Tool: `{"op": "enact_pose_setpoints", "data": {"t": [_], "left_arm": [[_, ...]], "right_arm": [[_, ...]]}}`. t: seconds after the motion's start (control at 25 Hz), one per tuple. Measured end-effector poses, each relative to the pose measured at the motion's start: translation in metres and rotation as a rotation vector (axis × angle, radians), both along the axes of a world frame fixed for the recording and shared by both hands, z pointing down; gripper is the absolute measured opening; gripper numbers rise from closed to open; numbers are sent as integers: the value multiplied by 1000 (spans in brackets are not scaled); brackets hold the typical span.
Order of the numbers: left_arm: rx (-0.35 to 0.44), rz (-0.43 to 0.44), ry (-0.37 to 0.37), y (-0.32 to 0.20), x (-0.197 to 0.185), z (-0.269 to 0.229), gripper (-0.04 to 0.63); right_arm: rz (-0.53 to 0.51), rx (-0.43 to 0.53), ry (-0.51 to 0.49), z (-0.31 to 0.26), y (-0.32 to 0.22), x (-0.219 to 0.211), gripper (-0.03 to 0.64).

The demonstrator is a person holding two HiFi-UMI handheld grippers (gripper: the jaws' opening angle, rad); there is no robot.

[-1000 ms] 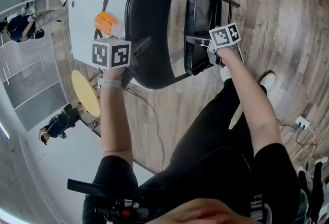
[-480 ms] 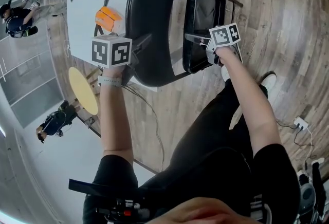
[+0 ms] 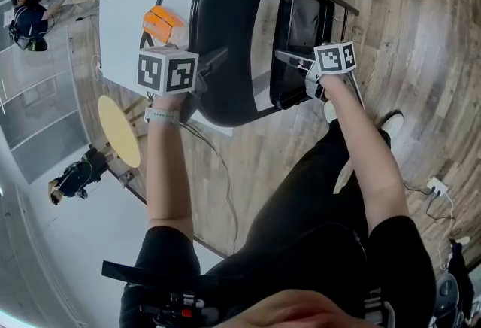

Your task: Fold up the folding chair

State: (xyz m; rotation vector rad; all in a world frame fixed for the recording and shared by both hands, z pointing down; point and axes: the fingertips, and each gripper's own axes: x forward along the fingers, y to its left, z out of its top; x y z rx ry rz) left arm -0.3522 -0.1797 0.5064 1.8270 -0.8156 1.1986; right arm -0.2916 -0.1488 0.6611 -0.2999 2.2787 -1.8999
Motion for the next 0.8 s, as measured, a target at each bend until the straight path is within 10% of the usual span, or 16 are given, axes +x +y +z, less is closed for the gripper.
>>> {"op": "enact_pose_setpoints", "data": {"t": [0.44,0.68,0.8], "left_arm": [[239,-108,42,-23,-19,-42,181],[714,-187,65,-30,-35,-137,181],[813,-220,150,-5,-22,-165,181]], "right_arm": [[27,83,138,13,-2,11,240],[138,279,331,1,-18,61,268],[210,448,377,-43,-20,98,268]]}}
